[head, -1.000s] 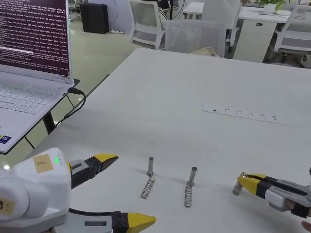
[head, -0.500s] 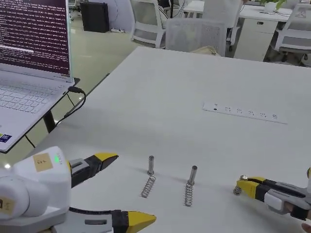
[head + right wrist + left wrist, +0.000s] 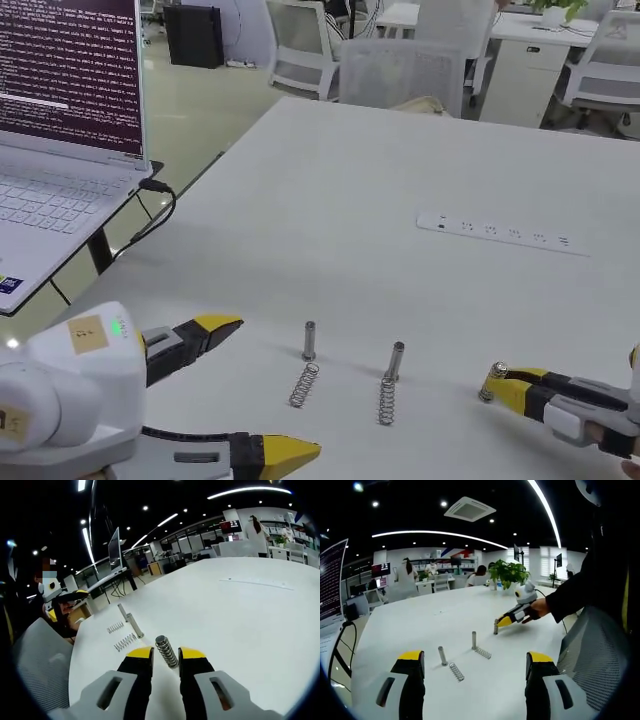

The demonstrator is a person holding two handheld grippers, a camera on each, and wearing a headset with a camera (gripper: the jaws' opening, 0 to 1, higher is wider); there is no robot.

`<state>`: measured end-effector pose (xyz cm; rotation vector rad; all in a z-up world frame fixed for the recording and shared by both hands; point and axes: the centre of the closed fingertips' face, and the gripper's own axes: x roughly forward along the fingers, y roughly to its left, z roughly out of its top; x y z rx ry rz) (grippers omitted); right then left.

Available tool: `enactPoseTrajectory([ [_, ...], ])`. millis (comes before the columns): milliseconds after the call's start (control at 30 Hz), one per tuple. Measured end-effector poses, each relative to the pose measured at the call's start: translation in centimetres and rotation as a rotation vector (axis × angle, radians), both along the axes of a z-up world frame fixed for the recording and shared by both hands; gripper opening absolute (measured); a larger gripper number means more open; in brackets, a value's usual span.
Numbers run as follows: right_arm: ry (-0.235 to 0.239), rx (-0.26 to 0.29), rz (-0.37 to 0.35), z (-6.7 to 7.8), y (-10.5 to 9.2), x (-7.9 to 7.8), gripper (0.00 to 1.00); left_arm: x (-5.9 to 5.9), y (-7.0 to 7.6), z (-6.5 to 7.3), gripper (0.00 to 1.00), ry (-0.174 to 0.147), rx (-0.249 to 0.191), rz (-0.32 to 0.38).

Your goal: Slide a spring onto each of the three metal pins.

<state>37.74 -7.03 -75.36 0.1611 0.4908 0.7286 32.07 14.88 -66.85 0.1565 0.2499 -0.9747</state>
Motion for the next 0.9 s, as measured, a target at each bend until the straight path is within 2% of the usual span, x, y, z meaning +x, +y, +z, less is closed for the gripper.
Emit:
enactPoseTrajectory([
  [333,-0.049,-0.011,-0.039,1.9,-0.8,0.4,0.35,0.0,0.0,0.1,0.80,-0.003,-0.005,0.000],
  [600,-0.100,-0.018,-0.046,4.2,-0.6,0.8,0.44,0.0,0.0,0.2,0.80,-0.008,-0.011,-0.001],
  [900,-0.161,-0.041,-0.023,7.0,0.2,0.8,0.47,0.0,-0.1,0.4,0.80,-0.014,-0.022,-0.002],
])
